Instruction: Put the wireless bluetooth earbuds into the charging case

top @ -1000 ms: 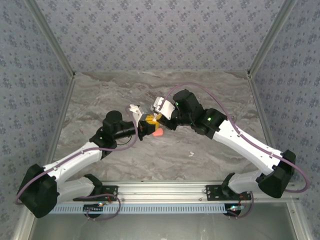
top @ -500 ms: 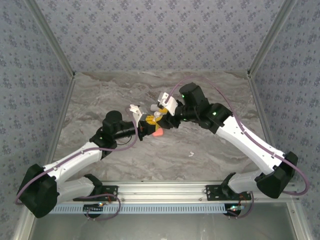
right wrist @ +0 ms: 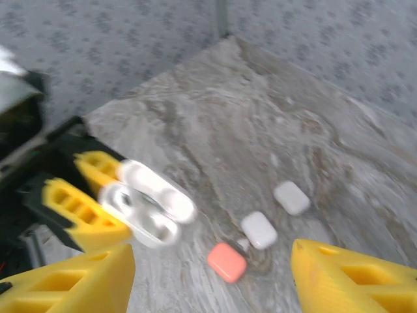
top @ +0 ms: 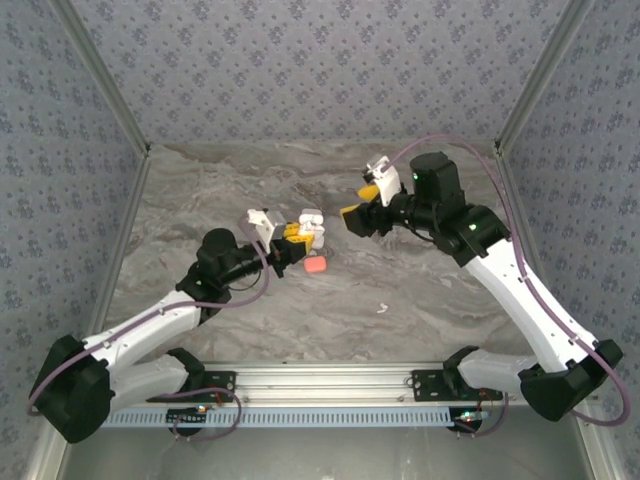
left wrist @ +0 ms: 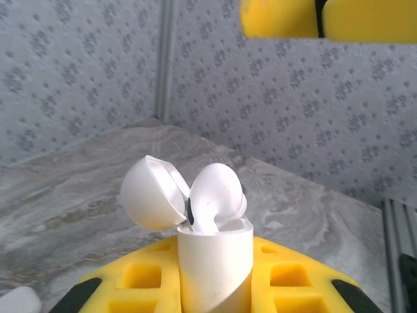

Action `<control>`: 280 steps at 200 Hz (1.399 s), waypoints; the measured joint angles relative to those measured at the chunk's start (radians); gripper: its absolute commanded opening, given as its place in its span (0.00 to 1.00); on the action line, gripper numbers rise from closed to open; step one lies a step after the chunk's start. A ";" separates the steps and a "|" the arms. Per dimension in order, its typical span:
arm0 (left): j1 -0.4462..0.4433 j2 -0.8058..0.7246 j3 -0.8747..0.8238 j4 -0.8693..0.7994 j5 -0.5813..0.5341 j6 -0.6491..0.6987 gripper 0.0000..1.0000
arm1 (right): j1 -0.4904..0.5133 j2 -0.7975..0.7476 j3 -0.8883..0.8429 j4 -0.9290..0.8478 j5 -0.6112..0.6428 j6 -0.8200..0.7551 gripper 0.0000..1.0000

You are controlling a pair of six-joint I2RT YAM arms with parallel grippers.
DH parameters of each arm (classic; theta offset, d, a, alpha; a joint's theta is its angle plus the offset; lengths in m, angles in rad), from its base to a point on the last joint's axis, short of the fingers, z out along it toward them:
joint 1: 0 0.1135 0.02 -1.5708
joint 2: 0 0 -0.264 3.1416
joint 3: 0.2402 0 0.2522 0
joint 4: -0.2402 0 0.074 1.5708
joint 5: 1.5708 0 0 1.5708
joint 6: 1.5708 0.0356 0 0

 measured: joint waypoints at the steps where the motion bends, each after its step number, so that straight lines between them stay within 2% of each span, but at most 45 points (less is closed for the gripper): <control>1: 0.000 -0.001 -0.001 0.001 -0.002 0.000 0.00 | -0.002 -0.001 -0.002 0.000 0.002 0.002 0.67; 35: 0.000 -0.047 -0.008 0.064 -0.083 0.016 0.00 | -0.084 -0.028 -0.101 -0.044 0.103 0.102 0.69; 72: 0.000 -0.071 0.037 0.103 -0.110 0.066 0.00 | -0.149 -0.032 -0.177 -0.129 0.203 0.212 0.69; 97: 0.000 -0.073 0.077 0.146 -0.111 0.092 0.00 | -0.159 -0.032 -0.242 -0.192 0.252 0.294 0.69; 129: 0.000 -0.076 0.090 0.179 -0.110 0.107 0.00 | -0.159 -0.018 -0.353 -0.246 0.258 0.380 0.66; 176: 0.000 -0.076 0.091 0.180 -0.110 0.108 0.00 | -0.096 0.091 -0.488 -0.258 0.238 0.467 0.63; 228: 0.000 -0.068 0.091 0.179 -0.109 0.108 0.00 | -0.013 0.196 -0.500 -0.248 0.237 0.502 0.55; 280: 0.000 -0.067 0.092 0.179 -0.110 0.109 0.00 | 0.022 0.273 -0.512 -0.203 0.237 0.525 0.45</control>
